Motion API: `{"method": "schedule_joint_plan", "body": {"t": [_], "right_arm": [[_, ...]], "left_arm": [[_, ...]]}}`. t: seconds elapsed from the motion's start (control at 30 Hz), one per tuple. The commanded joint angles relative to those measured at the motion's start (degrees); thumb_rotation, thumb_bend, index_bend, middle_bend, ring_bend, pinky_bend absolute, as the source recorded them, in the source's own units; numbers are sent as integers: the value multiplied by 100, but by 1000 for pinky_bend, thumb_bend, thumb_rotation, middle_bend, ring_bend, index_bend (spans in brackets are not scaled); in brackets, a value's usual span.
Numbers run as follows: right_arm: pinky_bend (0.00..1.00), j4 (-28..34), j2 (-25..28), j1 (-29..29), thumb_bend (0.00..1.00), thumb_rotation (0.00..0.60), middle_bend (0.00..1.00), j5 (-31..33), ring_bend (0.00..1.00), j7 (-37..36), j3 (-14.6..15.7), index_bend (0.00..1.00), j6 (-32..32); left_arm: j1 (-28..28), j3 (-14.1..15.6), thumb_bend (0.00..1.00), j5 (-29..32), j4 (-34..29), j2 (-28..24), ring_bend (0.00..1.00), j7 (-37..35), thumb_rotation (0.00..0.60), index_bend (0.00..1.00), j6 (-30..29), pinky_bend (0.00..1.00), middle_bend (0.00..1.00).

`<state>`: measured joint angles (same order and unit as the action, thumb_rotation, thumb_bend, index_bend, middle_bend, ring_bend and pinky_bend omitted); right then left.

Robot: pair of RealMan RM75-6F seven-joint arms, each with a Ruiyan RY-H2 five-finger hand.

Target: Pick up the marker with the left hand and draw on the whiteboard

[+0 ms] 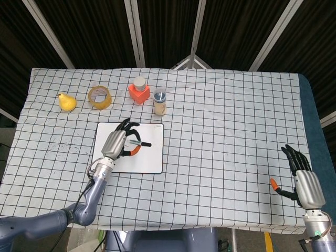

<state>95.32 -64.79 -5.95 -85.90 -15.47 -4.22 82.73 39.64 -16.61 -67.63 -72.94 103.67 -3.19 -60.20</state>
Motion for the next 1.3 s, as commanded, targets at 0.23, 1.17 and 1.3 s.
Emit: {"method": "schedule_joint_plan", "body": {"t": [0.23,1.17,1.3], "right_arm": [[0,0,10,-4,324,600,0,4,0,-27,-2,0,-11],[0,10,20,2,325,600,0,-29,0,-31,20,0,-5],[0,12,19,7,325,600,0,-35,0,-21,23,0,5]], "left_arm": [[70,-1,566,57,193,173,25,11,600,691,84,109,188],[106,49,566,62,461,409,25,-13,600,692,152,109,189],[66,85,566,64,440,379,25,-3,600,692,144,109,189]]}}
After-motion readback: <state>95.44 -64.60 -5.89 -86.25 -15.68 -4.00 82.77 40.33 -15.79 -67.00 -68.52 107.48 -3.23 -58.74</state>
